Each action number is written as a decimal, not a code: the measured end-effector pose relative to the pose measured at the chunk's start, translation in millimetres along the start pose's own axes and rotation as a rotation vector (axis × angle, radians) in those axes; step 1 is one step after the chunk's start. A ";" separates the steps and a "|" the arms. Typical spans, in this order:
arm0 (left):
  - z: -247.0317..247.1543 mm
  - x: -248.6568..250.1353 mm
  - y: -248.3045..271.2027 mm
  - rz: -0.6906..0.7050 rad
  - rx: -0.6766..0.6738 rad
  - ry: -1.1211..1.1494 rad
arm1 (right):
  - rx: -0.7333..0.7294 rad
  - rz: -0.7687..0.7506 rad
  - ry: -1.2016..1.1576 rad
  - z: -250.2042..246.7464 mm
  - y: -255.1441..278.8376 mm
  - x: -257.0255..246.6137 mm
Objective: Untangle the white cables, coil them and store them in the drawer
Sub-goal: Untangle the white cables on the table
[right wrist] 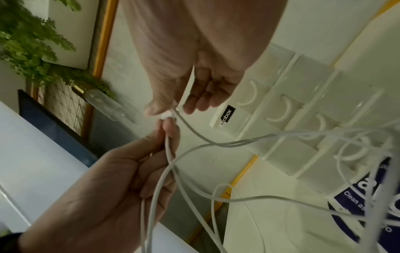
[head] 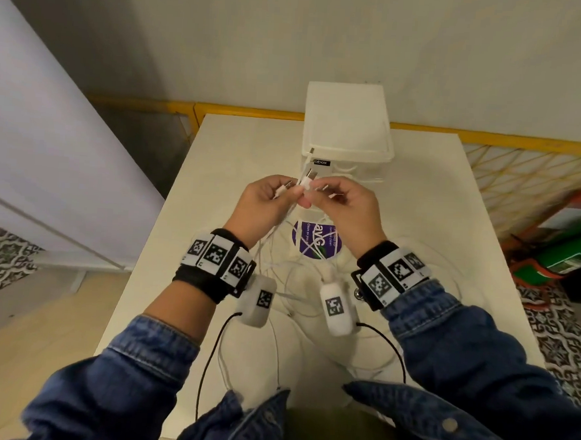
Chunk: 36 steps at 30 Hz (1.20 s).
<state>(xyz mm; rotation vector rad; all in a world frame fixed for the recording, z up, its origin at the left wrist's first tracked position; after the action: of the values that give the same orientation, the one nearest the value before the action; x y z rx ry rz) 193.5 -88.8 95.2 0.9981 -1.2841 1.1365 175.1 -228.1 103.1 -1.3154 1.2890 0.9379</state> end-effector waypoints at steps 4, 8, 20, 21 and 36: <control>1.0 7.6 4.3 -0.005 0.034 0.080 | 0.055 0.003 -0.125 -4.2 4.4 -0.8; 8.9 13.1 15.8 0.028 0.049 0.049 | 0.070 0.021 -0.163 -1.3 12.1 -2.6; 0.4 9.9 27.2 0.015 0.107 -0.012 | 0.097 0.047 -0.121 0.5 34.3 -6.7; -5.5 9.2 28.6 0.009 0.135 -0.031 | 0.134 0.055 -0.161 -4.6 35.0 -6.6; 8.3 2.5 65.3 0.032 -0.009 -0.159 | 0.187 0.225 -0.326 -7.9 78.4 7.9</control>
<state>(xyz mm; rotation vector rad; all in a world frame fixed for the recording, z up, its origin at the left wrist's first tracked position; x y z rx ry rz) 127.7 -84.6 94.3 1.0817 -1.4348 1.0922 97.9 -229.6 85.6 -0.8442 1.2487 1.1073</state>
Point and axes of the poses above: each hand's wrist, its own y-axis away from the middle knuckle, its own z-axis out of the palm, x = y × z, the point moved 9 cm from there along -y, towards the middle knuckle, and after that the axes turned 7 degrees about y, right-handed, at the moved point
